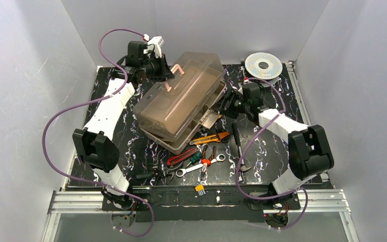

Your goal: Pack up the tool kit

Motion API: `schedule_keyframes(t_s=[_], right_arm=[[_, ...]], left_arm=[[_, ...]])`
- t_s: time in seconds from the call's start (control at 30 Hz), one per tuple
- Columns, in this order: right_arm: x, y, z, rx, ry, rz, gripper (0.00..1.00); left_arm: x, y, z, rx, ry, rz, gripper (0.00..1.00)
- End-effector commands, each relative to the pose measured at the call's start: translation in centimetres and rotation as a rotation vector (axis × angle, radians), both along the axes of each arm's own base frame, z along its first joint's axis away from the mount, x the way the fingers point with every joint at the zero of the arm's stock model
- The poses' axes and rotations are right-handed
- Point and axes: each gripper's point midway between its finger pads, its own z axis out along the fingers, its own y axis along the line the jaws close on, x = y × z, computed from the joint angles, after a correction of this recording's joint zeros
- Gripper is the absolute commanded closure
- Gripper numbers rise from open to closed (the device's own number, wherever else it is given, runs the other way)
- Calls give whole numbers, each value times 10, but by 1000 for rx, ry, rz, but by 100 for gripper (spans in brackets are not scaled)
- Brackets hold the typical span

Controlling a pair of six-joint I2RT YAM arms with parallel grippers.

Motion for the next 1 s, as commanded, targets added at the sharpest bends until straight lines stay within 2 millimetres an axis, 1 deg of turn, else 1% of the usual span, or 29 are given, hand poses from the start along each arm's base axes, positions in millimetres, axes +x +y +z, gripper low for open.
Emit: schedule_keyframes(t_s=[0.0,0.17,0.2,0.3,0.4,0.5,0.57,0.63,0.7,0.77,0.8,0.83,0.87,0.9,0.93,0.97], right_arm=[[58,-9,27,-73,-54,-158,34],[82,-4,27,-80,-66,-180,36],[90,-1,32,-77,-80,-178,37],[98,2,17,-115,-25,-163,41],[103,5,6,-124,-8,-147,43],[106,8,-1,-141,-5,-117,46],[107,8,-8,-171,3,-93,52],[107,7,-12,-192,2,-59,66],[107,3,-15,-200,7,-50,75],[108,0,-16,-192,2,-40,90],[109,-1,-15,-190,-1,-38,94],[111,-1,-13,-189,-7,-32,98],[112,-2,-12,-191,-12,-29,99],[115,-2,-9,-207,-27,-15,99],[116,-3,-8,-214,-37,-9,99],[116,-4,-7,-217,-39,-7,99]], left_arm=[[16,19,50,-119,-85,83,100],[17,29,49,-146,-72,96,100],[17,31,49,-151,-70,99,100],[19,36,47,-176,-61,108,100],[20,40,46,-214,-51,116,100],[22,47,42,-244,-39,128,100],[23,52,38,-266,-25,136,100],[26,59,36,-291,-21,145,100],[29,69,32,-299,-15,168,100],[32,81,28,-307,-9,196,100],[34,85,28,-313,-8,203,100],[38,102,28,-324,-11,238,100],[41,109,29,-336,-13,253,100],[49,130,28,-361,-12,299,100],[52,140,29,-370,-15,320,100],[53,144,30,-380,-15,328,100]])
